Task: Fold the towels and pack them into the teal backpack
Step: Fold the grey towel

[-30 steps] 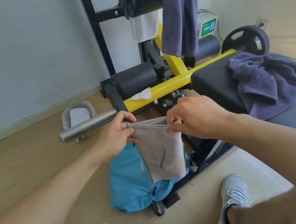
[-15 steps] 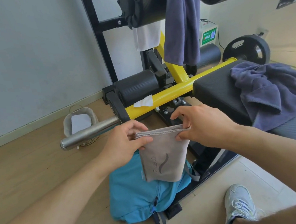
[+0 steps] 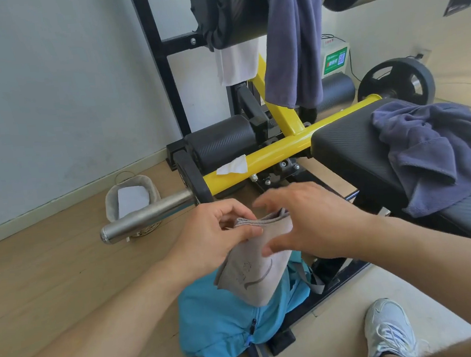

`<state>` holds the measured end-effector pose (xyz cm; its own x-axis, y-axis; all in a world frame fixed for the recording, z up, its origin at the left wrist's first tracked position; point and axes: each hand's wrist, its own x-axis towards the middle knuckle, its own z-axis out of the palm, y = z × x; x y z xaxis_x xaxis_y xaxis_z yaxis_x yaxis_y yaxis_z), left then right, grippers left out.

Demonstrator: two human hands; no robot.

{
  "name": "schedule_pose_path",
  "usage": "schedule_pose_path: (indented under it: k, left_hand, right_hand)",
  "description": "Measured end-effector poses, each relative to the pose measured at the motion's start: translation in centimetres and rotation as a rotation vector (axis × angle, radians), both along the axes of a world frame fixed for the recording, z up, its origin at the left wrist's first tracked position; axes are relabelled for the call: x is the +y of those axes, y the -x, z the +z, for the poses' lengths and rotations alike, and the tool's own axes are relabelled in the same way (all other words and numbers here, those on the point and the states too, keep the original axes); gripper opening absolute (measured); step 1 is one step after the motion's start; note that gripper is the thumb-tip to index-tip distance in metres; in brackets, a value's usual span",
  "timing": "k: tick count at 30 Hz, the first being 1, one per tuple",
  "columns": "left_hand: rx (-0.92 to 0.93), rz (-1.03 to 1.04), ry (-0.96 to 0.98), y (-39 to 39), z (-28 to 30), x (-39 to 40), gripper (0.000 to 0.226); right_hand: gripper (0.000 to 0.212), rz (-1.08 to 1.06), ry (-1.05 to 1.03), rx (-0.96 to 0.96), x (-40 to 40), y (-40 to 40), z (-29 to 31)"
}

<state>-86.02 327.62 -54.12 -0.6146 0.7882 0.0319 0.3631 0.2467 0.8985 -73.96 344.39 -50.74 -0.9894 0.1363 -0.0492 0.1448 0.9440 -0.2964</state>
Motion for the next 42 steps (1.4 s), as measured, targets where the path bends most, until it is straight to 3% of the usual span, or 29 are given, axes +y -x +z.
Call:
schedule_pose_path:
  k: [4, 9, 12, 14, 16, 19, 21, 27, 33, 37, 39, 42]
  left_hand:
    - [-0.046, -0.015, -0.044, 0.0, 0.1, -0.1, 0.013]
    - [-0.056, 0.045, 0.038, 1.1, -0.4, -0.4, 0.02]
    - [0.01, 0.077, 0.169, 2.1, -1.1, -1.1, 0.018]
    - [-0.042, 0.085, 0.247, 2.4, -1.5, -1.5, 0.019]
    - [-0.096, 0.052, 0.31, 2.4, -1.8, -1.8, 0.037]
    - [-0.015, -0.141, 0.426, 2.4, -2.2, -2.0, 0.084]
    - [-0.019, -0.25, 0.45, 2.0, -2.4, -1.8, 0.093]
    - [-0.109, -0.29, 0.396, 0.5, -2.7, -0.5, 0.055]
    - [-0.135, -0.225, 0.381, 1.2, -3.7, -0.6, 0.037]
    - [-0.163, -0.206, 0.372, 1.6, -3.7, -0.7, 0.034]
    - [-0.172, -0.203, 0.382, 1.7, -3.6, -0.8, 0.034]
    - [-0.213, -0.177, 0.398, 2.0, -3.5, -1.1, 0.049]
  right_hand:
    - [0.029, -0.032, 0.073, -0.088, 0.2, 0.4, -0.5]
    - [0.024, -0.013, 0.139, -0.066, 0.6, 0.8, -0.8]
    - [0.02, -0.005, 0.154, -0.146, 1.0, 0.7, -1.2]
    - [0.013, 0.015, 0.138, -0.183, 1.3, 0.5, -1.1]
    - [0.011, 0.047, 0.123, -0.18, 1.6, 0.3, -0.7]
    - [0.014, 0.127, 0.215, -0.171, 2.2, -0.1, 0.0]
    - [0.014, 0.178, 0.328, -0.144, 2.5, -0.4, 0.5]
    - [0.013, 0.162, 0.55, -0.007, 4.0, -1.1, 1.7]
    - [0.014, -0.043, 0.677, -0.001, 5.7, -1.2, 0.9]
    - [0.036, -0.084, 0.657, -0.053, 5.0, -1.1, 0.5]
    - [0.03, -0.1, 0.592, 0.022, 4.6, -0.7, 0.3]
    - [0.027, -0.144, 0.665, 0.198, 4.8, -0.4, 0.2]
